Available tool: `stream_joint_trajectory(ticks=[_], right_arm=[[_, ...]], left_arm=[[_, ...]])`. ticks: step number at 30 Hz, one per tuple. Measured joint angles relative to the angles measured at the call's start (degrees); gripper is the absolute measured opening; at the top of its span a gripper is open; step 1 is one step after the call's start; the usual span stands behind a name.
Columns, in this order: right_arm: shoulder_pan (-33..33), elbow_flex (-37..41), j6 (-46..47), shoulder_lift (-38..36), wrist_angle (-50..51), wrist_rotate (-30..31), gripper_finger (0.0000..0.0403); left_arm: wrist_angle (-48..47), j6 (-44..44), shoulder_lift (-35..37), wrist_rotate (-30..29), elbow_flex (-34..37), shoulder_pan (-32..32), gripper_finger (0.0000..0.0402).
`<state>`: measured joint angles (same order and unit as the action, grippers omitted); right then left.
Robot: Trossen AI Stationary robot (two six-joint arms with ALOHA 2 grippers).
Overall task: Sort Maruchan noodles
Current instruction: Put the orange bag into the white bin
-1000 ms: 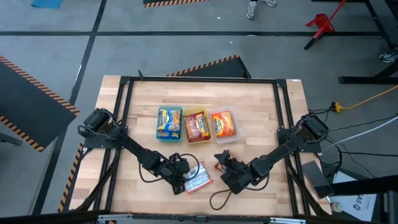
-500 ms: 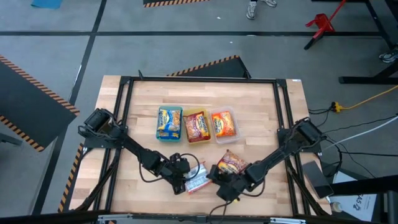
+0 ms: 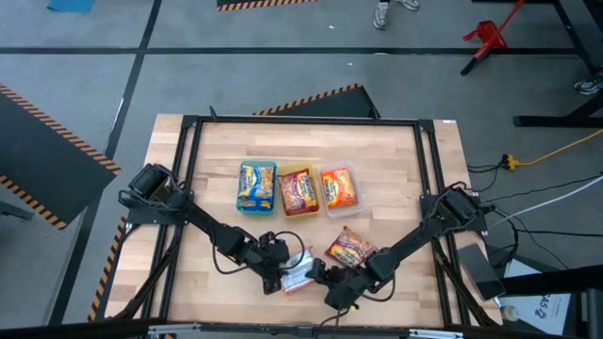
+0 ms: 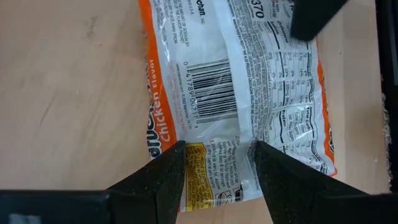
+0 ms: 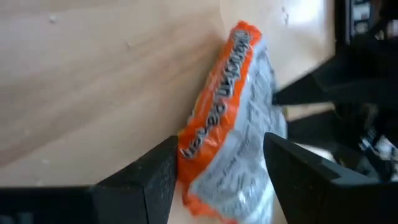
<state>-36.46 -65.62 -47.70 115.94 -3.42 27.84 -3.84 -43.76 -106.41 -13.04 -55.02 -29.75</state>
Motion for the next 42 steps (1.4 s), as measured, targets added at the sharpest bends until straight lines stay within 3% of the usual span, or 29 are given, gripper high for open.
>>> stream_joint_trajectory(ticks=[6,10,19,23,27,33,38,42], right_arm=[[1.19,-0.18,-0.84,2.69,-1.62,1.12,0.0223],[1.0,-0.2,-0.78,3.13,-2.89,5.03,0.0213],[-1.14,-0.19,-0.45,2.58,-3.55,12.37,0.009],[-2.14,-0.09,0.78,2.33,-2.19,14.4,0.006],[-2.54,-0.09,8.12,0.51,-0.37,12.7,0.0054],[-2.16,-0.09,27.03,-5.07,4.83,6.81,0.0053],[-0.94,-0.09,43.34,-10.3,7.97,0.04,0.0053],[-0.21,-0.09,50.98,-13.57,9.14,-2.1,0.0053]], left_arm=[[0.82,0.35,-0.02,0.25,0.0,0.06,0.0184],[1.23,0.41,-0.02,0.29,0.0,0.06,0.0184],[3.64,1.08,3.81,1.93,0.22,0.06,0.0184],[3.7,1.06,7.77,3.73,0.11,0.02,0.0184],[3.06,2.33,12.36,3.96,0.09,0.02,0.0184],[1.53,10.62,18.54,1.42,0.0,-0.62,0.0184],[1.69,19.52,20.18,-3.8,-0.11,-2.11,0.0184],[1.62,24.55,20.2,-4.68,-0.11,-3.14,0.0184]])
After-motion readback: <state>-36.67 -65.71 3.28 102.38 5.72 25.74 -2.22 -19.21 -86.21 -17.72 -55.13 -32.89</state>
